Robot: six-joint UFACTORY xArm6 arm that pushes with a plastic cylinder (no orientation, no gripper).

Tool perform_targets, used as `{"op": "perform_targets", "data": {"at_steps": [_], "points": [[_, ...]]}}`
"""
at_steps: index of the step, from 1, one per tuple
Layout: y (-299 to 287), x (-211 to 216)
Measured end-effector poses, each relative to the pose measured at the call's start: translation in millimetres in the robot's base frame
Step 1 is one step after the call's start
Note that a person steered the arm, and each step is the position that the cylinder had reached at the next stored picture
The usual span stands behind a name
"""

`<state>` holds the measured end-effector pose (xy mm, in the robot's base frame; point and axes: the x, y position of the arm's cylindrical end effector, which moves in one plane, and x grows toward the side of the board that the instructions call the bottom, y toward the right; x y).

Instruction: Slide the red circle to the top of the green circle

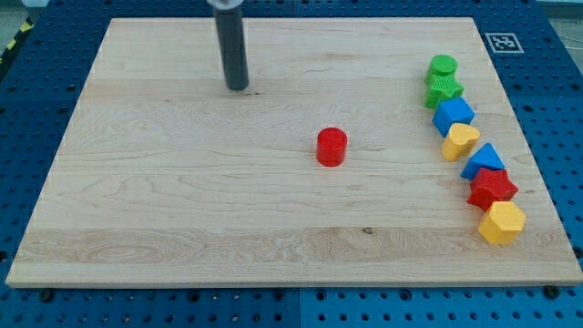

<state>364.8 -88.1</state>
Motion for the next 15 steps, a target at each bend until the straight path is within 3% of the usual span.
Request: {"op": "perform_targets", "data": {"at_steps": [2,3,5,9,11,13,15], "points": [[41,48],[60,98],[99,158],[154,97],[148,72],[146,75],[133,35]]}}
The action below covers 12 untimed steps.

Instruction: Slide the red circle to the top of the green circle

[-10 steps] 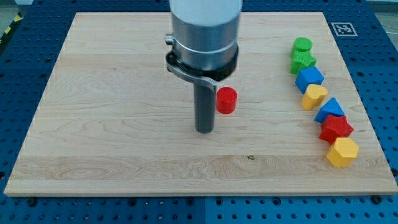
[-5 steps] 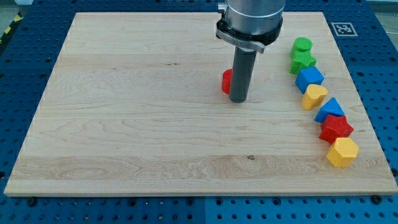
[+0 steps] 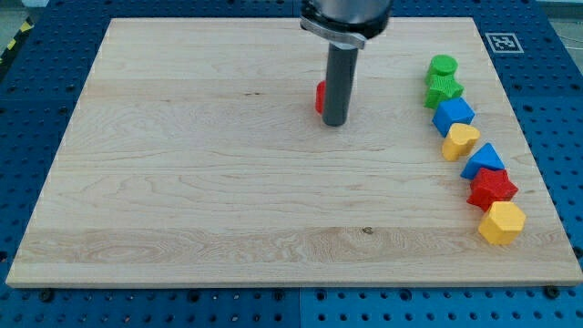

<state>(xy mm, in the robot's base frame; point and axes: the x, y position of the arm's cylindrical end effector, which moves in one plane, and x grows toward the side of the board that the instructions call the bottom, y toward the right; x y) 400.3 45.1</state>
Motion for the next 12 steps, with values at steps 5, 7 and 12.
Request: {"op": "perform_targets", "data": {"at_steps": [5,7,12], "points": [[-27,-102],[31,-101],[123,-113]]}}
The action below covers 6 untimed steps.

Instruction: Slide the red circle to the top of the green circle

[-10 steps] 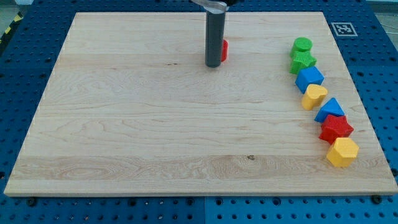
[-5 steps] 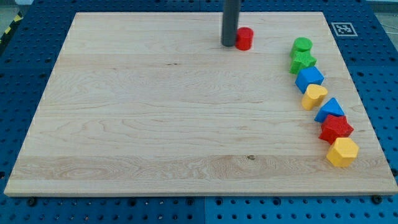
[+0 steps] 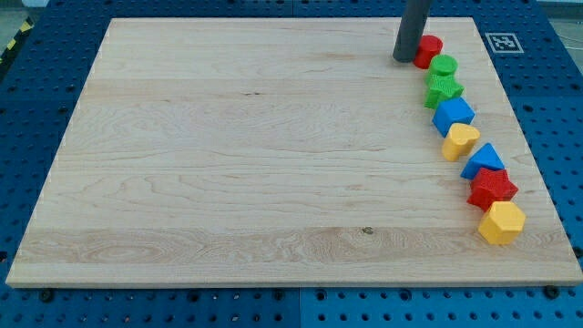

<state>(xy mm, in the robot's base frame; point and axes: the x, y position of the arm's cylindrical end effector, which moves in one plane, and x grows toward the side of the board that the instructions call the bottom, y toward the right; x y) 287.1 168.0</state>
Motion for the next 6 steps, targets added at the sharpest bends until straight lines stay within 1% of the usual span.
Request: {"op": "perform_targets", "data": {"at_steps": [2,3,4,6], "points": [[1,-24],[1,-26],[0,-25],[2,-2]]}}
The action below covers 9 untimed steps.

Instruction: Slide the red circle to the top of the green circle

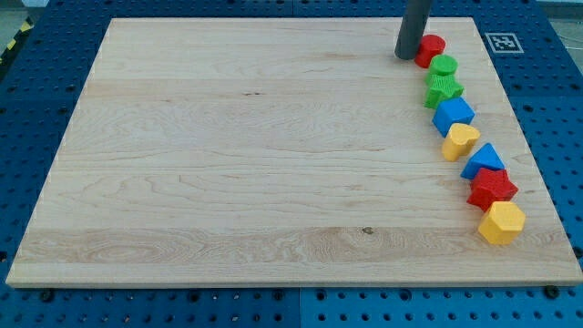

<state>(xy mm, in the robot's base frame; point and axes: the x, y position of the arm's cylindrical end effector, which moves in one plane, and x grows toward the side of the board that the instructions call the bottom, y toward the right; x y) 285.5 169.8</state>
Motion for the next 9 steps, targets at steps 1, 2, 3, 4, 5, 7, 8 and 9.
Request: {"op": "perform_targets", "data": {"at_steps": [1,2,3,4,5,7,8,9], "points": [[8,2],[14,2],[9,2],[-5,8],[-15,26],[-20,33],[-20,44],[-20,54]]}}
